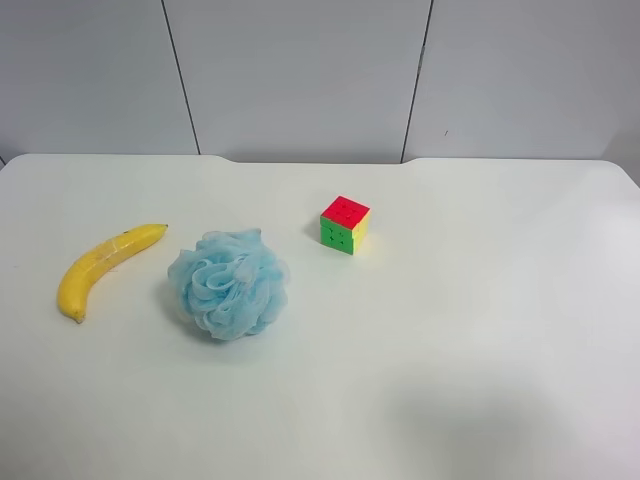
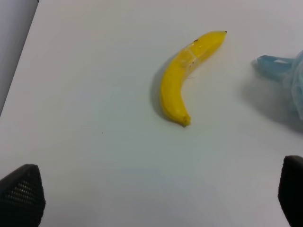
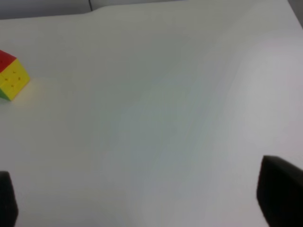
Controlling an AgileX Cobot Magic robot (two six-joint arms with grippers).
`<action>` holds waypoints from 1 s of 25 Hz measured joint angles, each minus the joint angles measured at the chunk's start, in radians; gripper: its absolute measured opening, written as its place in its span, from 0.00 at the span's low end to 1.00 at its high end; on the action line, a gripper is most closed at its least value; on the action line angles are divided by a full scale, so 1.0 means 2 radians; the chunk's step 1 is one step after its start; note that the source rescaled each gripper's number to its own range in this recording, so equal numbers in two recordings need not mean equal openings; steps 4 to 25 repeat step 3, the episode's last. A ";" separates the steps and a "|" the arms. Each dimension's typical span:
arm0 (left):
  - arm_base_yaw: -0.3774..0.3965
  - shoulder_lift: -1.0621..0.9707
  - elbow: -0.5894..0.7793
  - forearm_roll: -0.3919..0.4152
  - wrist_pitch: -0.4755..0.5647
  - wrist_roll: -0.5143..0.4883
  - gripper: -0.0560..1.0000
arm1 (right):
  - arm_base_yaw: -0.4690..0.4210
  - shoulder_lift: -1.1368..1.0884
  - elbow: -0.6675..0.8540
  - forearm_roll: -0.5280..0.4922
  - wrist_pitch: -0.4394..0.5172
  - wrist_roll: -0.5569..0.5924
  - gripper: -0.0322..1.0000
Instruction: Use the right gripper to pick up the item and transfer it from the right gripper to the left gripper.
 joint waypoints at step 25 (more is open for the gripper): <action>0.000 0.000 0.000 0.000 0.000 0.000 1.00 | 0.000 0.000 0.000 0.000 0.000 0.000 1.00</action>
